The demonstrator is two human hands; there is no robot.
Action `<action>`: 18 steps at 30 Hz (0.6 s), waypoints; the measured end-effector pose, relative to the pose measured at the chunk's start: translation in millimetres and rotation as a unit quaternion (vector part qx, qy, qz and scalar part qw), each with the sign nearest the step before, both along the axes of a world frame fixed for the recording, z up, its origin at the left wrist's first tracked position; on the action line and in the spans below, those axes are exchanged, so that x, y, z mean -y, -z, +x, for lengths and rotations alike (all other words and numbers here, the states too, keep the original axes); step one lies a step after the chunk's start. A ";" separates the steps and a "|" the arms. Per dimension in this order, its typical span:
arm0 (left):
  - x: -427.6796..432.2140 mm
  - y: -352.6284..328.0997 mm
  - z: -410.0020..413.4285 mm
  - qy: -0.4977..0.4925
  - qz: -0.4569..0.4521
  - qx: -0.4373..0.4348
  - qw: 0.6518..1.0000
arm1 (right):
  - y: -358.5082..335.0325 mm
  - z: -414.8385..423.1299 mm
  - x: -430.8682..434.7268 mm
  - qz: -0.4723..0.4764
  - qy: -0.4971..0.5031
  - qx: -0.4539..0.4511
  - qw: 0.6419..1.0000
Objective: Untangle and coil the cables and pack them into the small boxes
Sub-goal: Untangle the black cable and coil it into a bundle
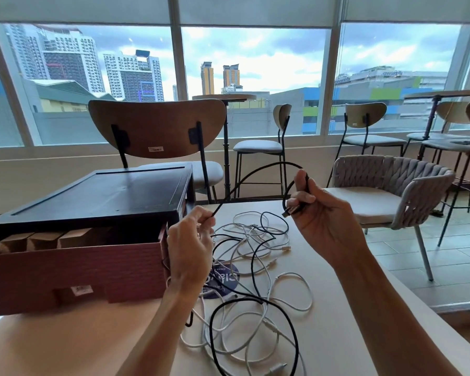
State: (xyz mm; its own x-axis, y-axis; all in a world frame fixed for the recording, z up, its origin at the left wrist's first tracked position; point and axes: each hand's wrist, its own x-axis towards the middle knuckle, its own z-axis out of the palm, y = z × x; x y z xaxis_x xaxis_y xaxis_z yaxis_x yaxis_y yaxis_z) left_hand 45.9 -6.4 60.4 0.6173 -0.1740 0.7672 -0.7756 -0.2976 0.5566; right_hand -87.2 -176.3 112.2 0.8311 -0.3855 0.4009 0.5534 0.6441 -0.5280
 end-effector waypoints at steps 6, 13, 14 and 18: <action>5.4 5.6 4.8 0.119 0.112 -0.018 0.986 | 2.3 0.7 -0.1 -0.031 -0.002 -0.012 0.999; 1.5 -13.2 -7.9 0.217 0.327 0.005 0.920 | 11.1 8.2 6.6 -0.115 0.138 -0.085 0.980; -0.8 -17.9 -8.5 0.225 0.335 -0.004 0.915 | 13.2 9.5 7.3 -0.132 0.163 -0.096 0.973; -13.9 -34.9 -11.8 0.274 0.345 -0.056 0.896 | 18.8 12.2 5.3 -0.223 0.258 -0.130 0.931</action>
State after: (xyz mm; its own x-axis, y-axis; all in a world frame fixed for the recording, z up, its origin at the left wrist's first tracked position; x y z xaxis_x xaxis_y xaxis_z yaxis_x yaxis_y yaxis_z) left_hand 34.1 7.6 95.2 0.3604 -0.8833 0.2997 -0.8613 -0.1917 0.4706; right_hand -75.1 -181.6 93.4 0.6718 -0.6043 0.4284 0.5455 0.0124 -0.8380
